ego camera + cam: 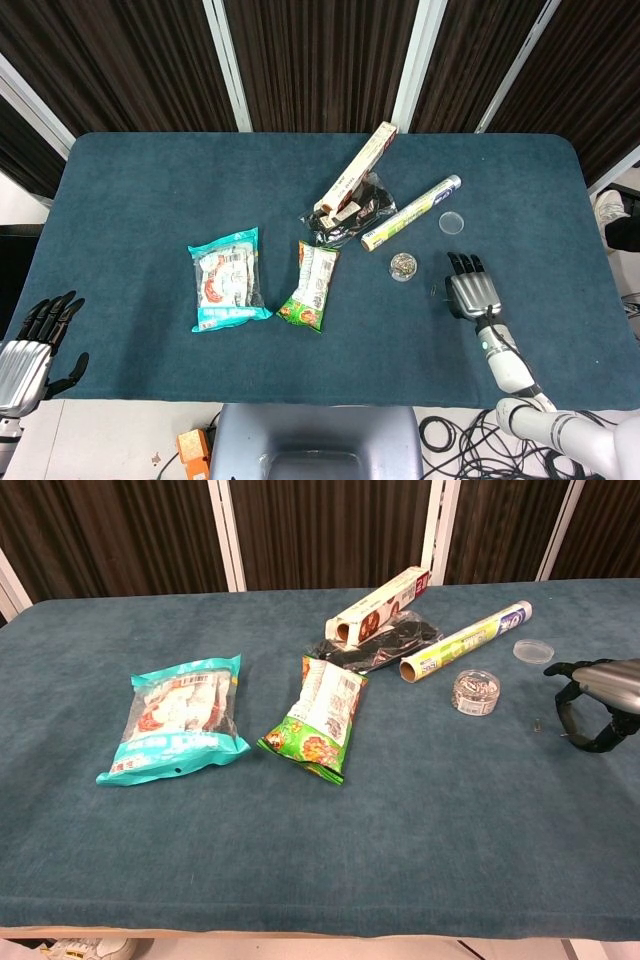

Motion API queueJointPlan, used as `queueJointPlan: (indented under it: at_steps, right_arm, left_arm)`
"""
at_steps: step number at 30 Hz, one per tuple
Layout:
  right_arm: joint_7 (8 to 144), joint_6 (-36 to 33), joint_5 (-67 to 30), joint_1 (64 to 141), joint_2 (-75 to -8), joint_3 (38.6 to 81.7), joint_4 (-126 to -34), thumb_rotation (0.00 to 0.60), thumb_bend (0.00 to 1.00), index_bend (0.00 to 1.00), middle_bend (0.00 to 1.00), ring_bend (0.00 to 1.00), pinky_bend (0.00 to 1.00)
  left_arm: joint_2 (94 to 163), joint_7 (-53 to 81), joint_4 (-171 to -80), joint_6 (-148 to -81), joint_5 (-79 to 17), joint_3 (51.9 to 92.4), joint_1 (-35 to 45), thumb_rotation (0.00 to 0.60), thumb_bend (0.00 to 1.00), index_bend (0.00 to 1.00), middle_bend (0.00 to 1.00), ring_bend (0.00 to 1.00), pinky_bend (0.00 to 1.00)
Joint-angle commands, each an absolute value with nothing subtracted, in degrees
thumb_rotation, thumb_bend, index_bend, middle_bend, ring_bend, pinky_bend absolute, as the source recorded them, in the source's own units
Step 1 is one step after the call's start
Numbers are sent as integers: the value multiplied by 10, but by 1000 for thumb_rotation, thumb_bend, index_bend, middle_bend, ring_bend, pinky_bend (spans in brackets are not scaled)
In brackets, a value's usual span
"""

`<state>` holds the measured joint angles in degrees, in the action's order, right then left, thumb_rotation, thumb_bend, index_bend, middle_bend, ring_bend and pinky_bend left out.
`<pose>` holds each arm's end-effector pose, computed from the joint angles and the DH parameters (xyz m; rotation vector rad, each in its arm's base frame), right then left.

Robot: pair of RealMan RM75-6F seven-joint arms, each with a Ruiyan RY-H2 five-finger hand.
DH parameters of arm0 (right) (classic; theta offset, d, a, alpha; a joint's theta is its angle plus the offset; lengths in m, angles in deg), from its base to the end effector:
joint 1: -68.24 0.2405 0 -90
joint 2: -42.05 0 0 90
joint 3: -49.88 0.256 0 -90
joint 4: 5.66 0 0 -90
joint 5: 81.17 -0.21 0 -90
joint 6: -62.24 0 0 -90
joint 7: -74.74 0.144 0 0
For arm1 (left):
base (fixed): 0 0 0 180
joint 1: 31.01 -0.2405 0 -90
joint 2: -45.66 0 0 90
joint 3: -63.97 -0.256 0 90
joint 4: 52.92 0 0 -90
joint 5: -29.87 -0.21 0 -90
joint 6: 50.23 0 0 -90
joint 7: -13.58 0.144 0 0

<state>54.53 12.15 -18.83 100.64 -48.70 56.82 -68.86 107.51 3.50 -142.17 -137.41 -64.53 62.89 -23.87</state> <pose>-0.2993 -0.3403 0.0016 1.7105 -0.9222 0.4907 -0.3024 0.1783 0.1635 -1.5253 -0.9180 -1.0422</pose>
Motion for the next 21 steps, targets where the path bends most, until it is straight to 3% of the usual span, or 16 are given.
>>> queueJointPlan:
  at_steps: [1, 21]
  right_arm:
    - [546, 122, -188, 1006, -487, 568, -689, 600, 337, 615, 20, 0, 0]
    - [559, 95, -177, 1015, -455, 596, -742, 600, 339, 622, 20, 0, 0]
  left_arm:
    - [1075, 35, -1422, -1374, -645, 629, -239, 600, 428, 0, 11, 0, 63]
    - [1077, 41, -1423, -1369, -643, 629, -237, 600, 428, 0, 12, 0, 63]
